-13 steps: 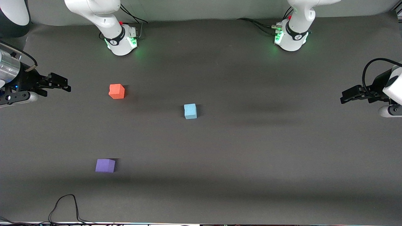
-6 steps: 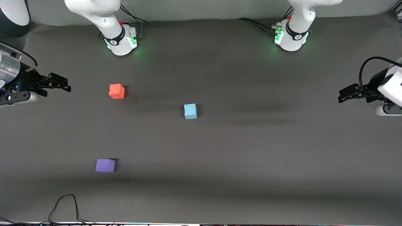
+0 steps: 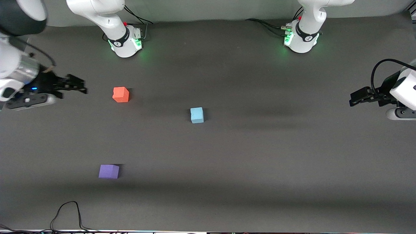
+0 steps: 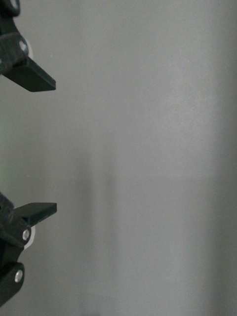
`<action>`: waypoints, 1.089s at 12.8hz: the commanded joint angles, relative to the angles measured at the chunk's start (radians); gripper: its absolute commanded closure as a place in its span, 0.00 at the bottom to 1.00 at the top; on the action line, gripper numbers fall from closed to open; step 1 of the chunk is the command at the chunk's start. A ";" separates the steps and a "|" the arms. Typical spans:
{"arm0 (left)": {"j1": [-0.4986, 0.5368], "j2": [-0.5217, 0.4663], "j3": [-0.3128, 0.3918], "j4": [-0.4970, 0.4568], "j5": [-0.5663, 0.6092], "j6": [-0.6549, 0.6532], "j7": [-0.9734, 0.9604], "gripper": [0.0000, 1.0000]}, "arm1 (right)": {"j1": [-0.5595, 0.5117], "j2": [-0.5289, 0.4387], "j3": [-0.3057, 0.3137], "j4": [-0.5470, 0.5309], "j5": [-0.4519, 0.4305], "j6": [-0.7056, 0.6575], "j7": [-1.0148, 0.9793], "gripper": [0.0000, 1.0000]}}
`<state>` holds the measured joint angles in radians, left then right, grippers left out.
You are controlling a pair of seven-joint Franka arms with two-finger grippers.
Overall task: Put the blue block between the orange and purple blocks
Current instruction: 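Reach the right gripper to the blue cube and grasp it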
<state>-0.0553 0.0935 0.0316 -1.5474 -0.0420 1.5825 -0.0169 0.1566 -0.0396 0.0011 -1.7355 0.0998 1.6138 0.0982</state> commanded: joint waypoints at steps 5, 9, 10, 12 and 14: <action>0.006 -0.032 -0.012 -0.022 0.014 -0.010 0.014 0.00 | 0.461 0.219 -0.004 0.043 0.050 0.254 0.483 0.00; 0.008 -0.031 -0.009 -0.022 0.014 -0.010 0.014 0.00 | 0.544 0.400 -0.004 0.040 0.046 0.431 0.520 0.00; 0.008 -0.029 -0.009 -0.022 0.014 -0.009 0.014 0.00 | 0.552 0.444 -0.004 0.037 0.044 0.472 0.520 0.00; 0.005 -0.026 -0.009 -0.022 0.014 -0.009 0.014 0.00 | 0.570 0.504 -0.006 0.016 0.041 0.556 0.518 0.00; 0.006 -0.024 -0.010 -0.022 0.013 -0.010 0.012 0.00 | 0.574 0.547 -0.006 -0.005 0.038 0.627 0.511 0.00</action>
<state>-0.0505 0.0908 0.0253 -1.5492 -0.0409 1.5819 -0.0167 0.7094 0.4791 0.0124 -1.7402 0.1325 2.1971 0.6004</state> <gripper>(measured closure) 0.000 0.000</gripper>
